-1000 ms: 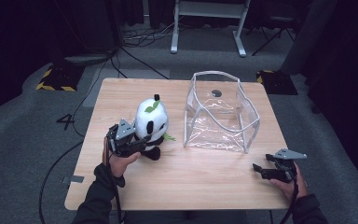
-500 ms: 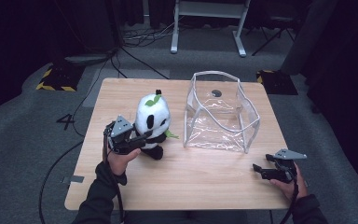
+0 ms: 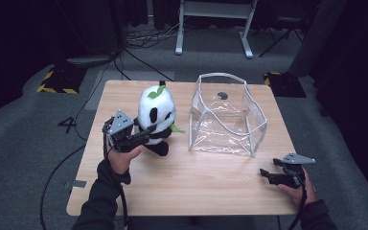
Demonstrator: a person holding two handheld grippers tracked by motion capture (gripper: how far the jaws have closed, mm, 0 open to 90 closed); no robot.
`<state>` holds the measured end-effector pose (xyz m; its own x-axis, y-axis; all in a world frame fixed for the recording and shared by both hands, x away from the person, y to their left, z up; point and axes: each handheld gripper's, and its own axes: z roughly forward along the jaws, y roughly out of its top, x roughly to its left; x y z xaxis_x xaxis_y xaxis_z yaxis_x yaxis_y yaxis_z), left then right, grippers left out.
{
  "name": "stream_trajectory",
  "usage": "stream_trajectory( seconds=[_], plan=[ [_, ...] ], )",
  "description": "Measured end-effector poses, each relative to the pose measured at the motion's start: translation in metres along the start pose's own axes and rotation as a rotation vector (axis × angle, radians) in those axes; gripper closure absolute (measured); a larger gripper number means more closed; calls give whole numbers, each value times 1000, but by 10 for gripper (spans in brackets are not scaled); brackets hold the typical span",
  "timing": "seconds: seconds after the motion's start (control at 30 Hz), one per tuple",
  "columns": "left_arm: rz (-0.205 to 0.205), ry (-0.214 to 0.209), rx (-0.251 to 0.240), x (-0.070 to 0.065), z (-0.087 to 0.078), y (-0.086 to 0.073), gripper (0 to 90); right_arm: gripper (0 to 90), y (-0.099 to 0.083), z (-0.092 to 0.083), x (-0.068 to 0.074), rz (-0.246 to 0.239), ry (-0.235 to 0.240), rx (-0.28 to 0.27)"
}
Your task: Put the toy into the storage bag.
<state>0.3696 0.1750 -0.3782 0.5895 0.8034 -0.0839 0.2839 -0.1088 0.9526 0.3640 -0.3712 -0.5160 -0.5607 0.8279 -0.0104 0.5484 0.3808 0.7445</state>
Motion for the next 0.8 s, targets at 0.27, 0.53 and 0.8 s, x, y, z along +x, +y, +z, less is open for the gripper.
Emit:
stream_trajectory(
  seconds=[0.27,0.53,0.8],
  plan=[
    [14,-18,-37,-6,-2,32,491,218,0,0,0,0,-3,0],
    [35,-20,-40,-7,5,54,490,219,0,0,0,1,-3,0],
    [44,-4,-51,-5,10,68,492,221,-1,-1,1,0,-5,-1]
  ],
)
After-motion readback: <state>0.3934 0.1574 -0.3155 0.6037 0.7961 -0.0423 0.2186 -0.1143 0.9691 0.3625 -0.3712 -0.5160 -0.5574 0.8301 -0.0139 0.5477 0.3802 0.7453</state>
